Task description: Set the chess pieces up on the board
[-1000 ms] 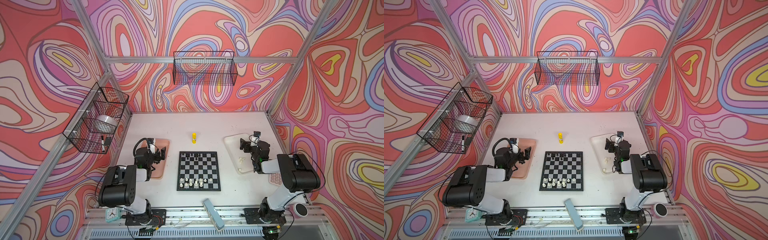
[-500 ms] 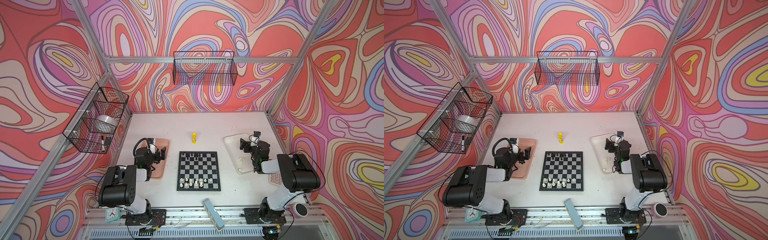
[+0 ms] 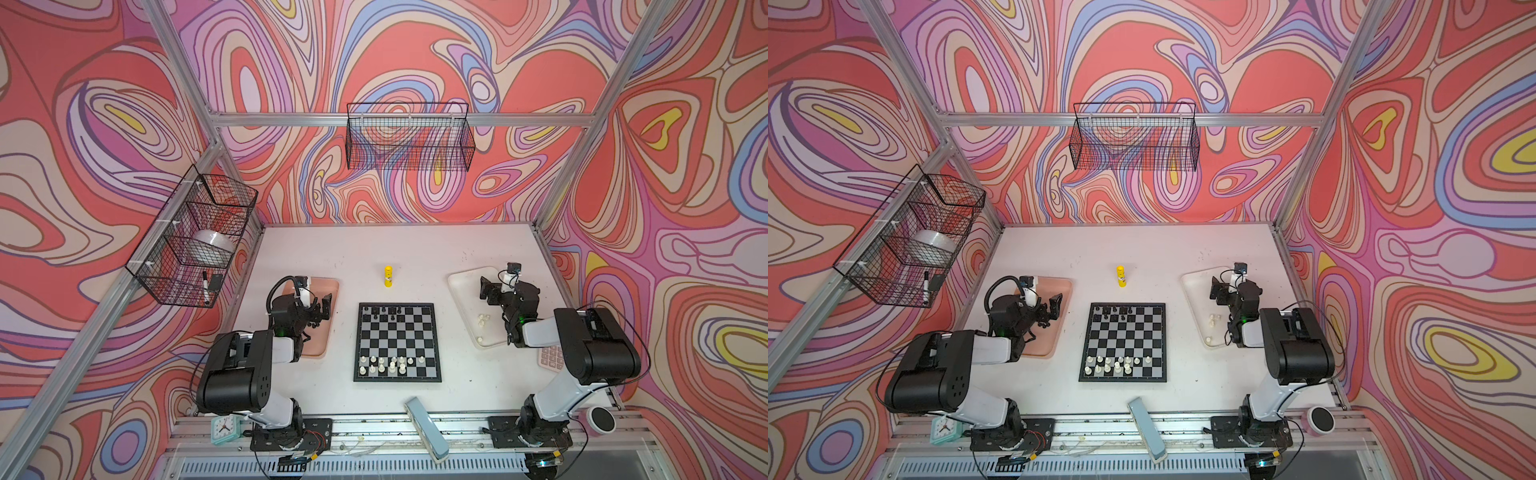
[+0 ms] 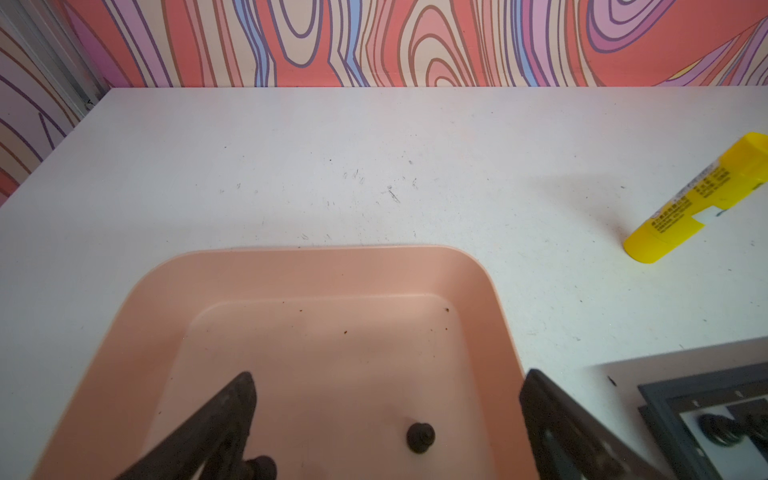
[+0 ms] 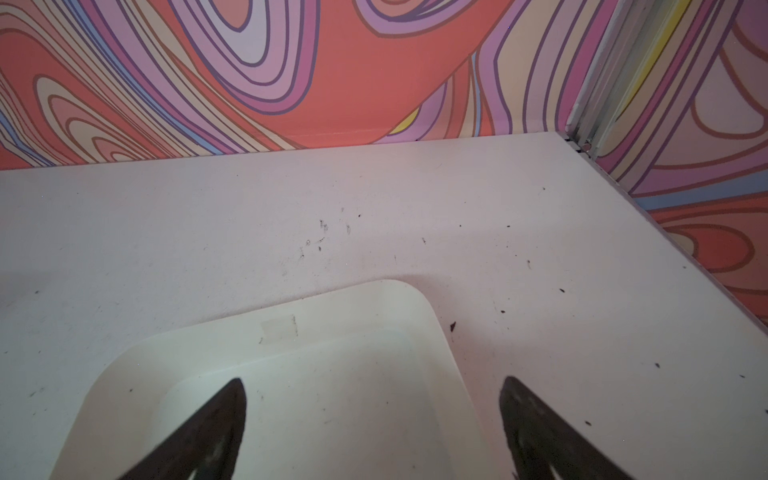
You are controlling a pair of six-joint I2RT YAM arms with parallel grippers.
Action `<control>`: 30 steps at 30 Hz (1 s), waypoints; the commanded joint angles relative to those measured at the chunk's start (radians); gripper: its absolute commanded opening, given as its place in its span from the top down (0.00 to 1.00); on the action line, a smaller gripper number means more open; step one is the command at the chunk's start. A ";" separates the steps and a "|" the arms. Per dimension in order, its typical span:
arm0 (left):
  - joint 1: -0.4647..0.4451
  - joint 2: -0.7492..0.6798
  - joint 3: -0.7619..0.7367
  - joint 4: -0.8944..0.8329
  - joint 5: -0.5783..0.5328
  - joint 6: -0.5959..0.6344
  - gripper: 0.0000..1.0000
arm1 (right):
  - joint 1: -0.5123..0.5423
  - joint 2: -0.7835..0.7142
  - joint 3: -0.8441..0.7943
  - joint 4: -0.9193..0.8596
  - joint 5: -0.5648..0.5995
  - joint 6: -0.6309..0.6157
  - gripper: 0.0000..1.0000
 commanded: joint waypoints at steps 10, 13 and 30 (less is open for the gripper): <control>-0.003 -0.024 0.008 0.039 0.004 -0.010 0.00 | -0.006 -0.044 0.004 -0.017 0.049 0.011 0.02; -0.002 -0.031 0.008 0.027 0.009 -0.006 0.00 | -0.007 -0.103 0.029 -0.112 0.053 0.014 0.02; -0.001 -0.290 0.199 -0.514 -0.060 0.008 0.00 | -0.003 -0.366 0.333 -0.873 0.044 0.225 0.02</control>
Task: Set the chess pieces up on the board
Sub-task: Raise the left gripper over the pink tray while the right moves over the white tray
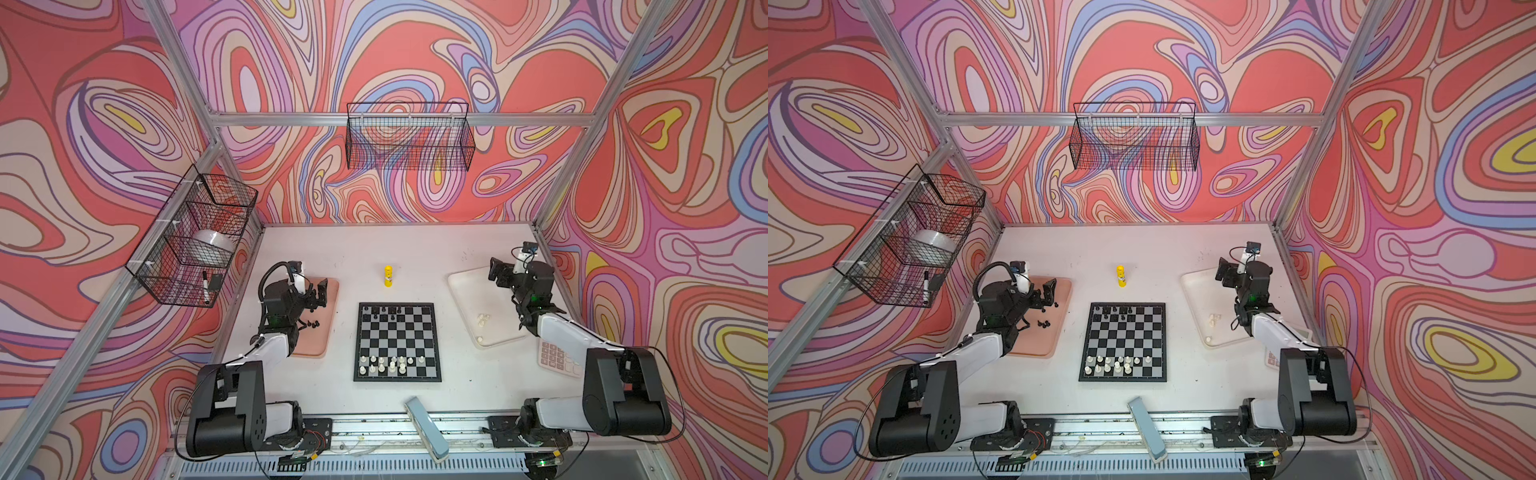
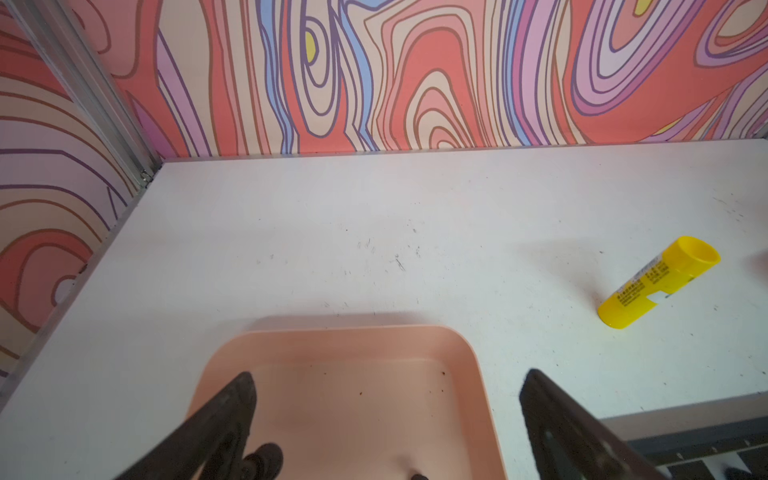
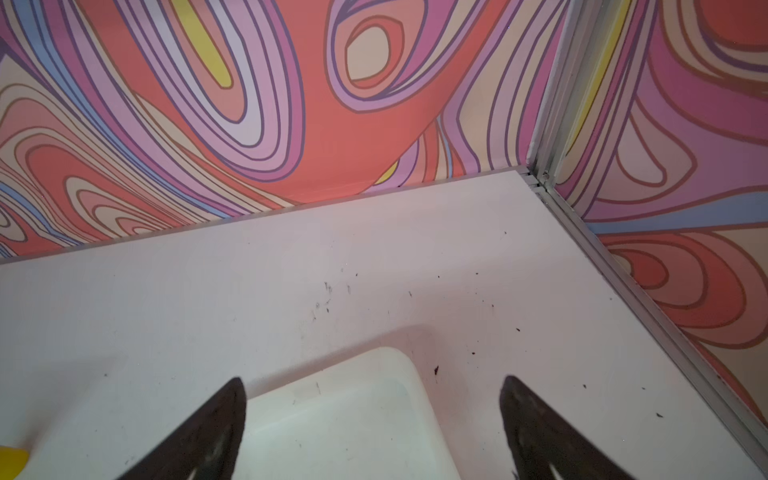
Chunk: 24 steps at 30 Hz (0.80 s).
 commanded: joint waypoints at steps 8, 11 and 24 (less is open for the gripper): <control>-0.001 -0.128 0.385 -0.836 0.049 0.168 0.00 | -0.005 -0.066 0.290 -0.589 -0.150 0.293 0.01; -0.001 -0.163 0.449 -0.959 0.055 0.202 0.00 | -0.003 -0.038 0.338 -0.678 -0.234 0.290 0.06; -0.001 -0.210 0.641 -1.307 0.074 0.209 0.00 | 0.244 -0.042 0.421 -1.193 0.009 0.272 0.33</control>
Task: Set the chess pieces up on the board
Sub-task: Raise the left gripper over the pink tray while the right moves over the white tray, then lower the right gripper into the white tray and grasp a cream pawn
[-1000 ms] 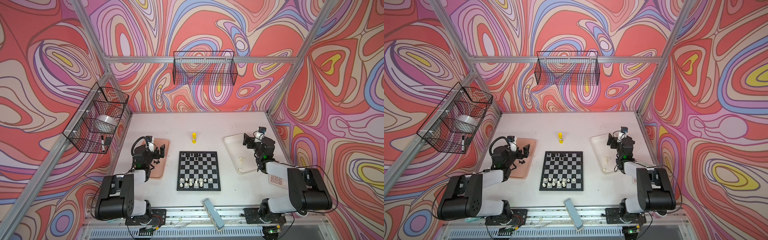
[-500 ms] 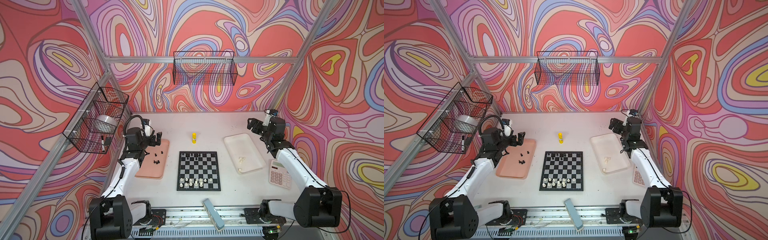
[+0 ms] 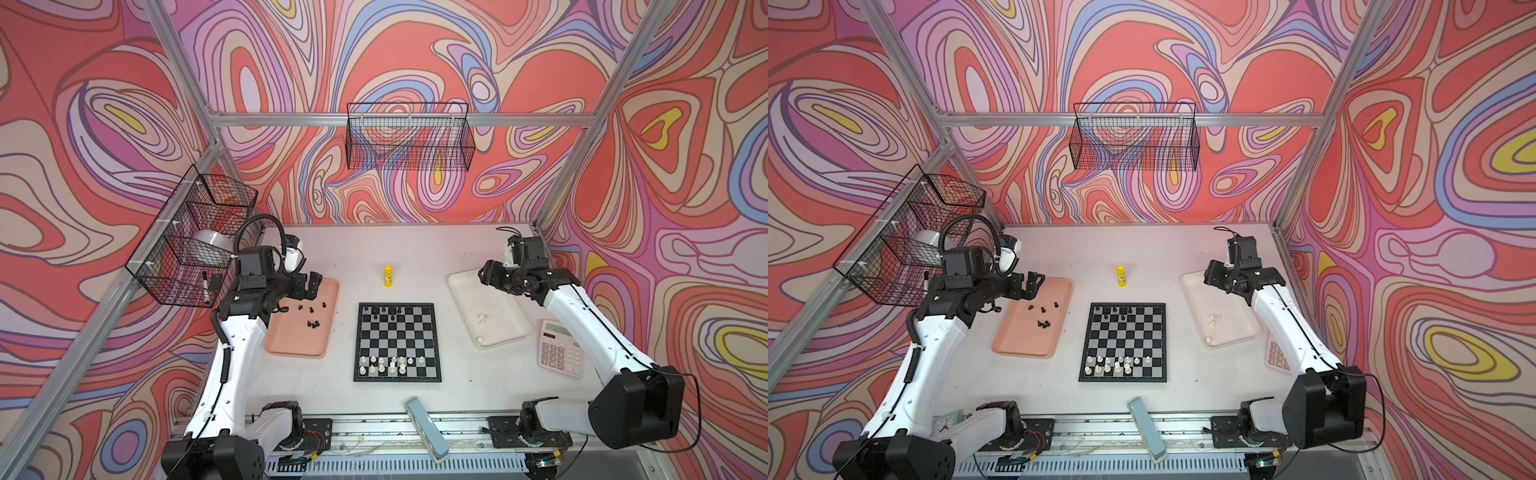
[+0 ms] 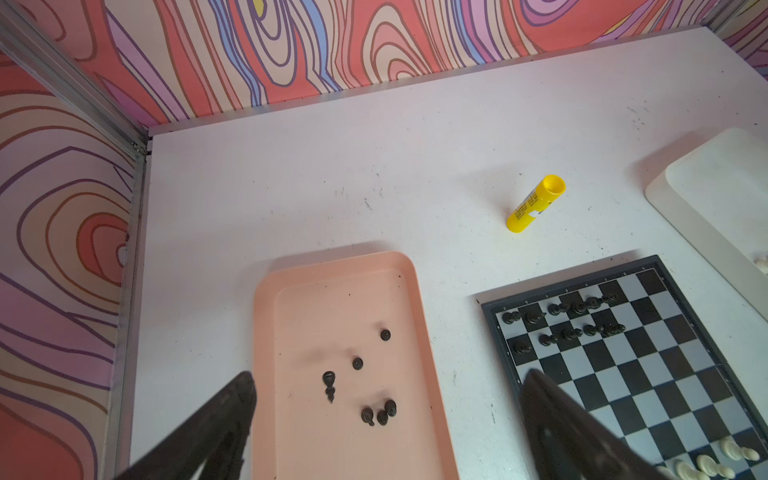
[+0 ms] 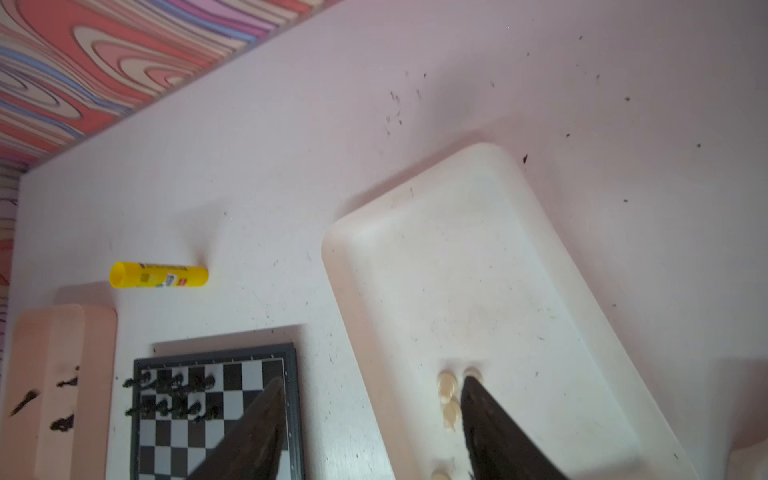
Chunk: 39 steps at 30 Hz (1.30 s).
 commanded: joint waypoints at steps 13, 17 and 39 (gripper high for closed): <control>-0.001 -0.010 0.006 -0.149 0.090 0.033 0.00 | 0.084 -0.037 -0.117 -0.129 0.095 0.032 0.35; -0.001 -0.012 -0.011 -0.149 0.089 0.033 0.00 | 0.084 -0.028 -0.115 -0.120 0.093 0.034 0.35; -0.040 0.078 0.068 -0.215 0.089 0.123 0.05 | 0.084 0.031 -0.076 -0.213 0.079 0.010 0.49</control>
